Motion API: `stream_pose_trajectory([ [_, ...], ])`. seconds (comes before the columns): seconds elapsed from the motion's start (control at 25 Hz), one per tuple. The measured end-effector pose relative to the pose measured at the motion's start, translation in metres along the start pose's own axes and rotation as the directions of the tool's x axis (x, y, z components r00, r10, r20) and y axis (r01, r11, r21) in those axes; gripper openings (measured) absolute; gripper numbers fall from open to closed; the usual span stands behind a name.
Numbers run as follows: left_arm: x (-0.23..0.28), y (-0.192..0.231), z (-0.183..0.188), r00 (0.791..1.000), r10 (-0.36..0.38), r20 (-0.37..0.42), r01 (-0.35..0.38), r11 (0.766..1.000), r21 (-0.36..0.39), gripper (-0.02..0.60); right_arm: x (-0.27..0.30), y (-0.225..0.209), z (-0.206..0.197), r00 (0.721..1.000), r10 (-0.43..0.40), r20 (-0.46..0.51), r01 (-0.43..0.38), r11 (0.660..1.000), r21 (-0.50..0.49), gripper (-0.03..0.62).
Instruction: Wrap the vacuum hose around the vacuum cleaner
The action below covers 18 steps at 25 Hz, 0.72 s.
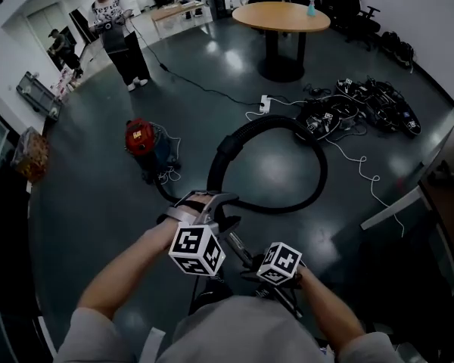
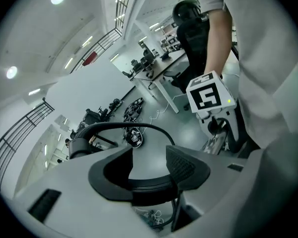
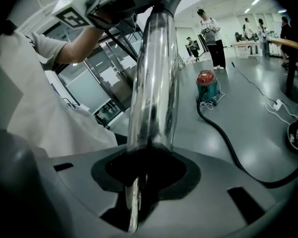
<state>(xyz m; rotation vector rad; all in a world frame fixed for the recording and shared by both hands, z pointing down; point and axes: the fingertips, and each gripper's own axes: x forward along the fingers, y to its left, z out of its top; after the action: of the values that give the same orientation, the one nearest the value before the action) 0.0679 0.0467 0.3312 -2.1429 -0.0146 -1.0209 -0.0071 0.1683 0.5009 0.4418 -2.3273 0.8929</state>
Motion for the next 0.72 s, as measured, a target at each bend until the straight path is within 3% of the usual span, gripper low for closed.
stream_pose_trajectory([
  [0.12,0.007,-0.004,-0.028,0.998,-0.019,-0.055,0.020,1.000,0.023,0.213,0.005,-0.005,0.004,1.000,0.014,-0.020,-0.014,1.000,0.001,0.130],
  [0.28,0.012,0.003,-0.061,0.994,-0.092,-0.066,0.088,0.994,-0.063,0.213,0.009,-0.025,0.015,0.997,-0.018,-0.072,0.019,1.000,0.004,0.130],
  [0.52,0.025,0.036,-0.086,0.991,-0.132,0.012,0.132,0.982,-0.134,0.213,-0.015,-0.062,0.035,0.975,-0.134,-0.179,0.136,0.991,0.001,0.130],
  [0.72,0.035,0.069,-0.087,0.984,-0.153,0.096,0.161,0.984,-0.081,0.212,-0.043,-0.093,0.050,0.934,-0.241,-0.263,0.248,0.969,-0.006,0.130],
])
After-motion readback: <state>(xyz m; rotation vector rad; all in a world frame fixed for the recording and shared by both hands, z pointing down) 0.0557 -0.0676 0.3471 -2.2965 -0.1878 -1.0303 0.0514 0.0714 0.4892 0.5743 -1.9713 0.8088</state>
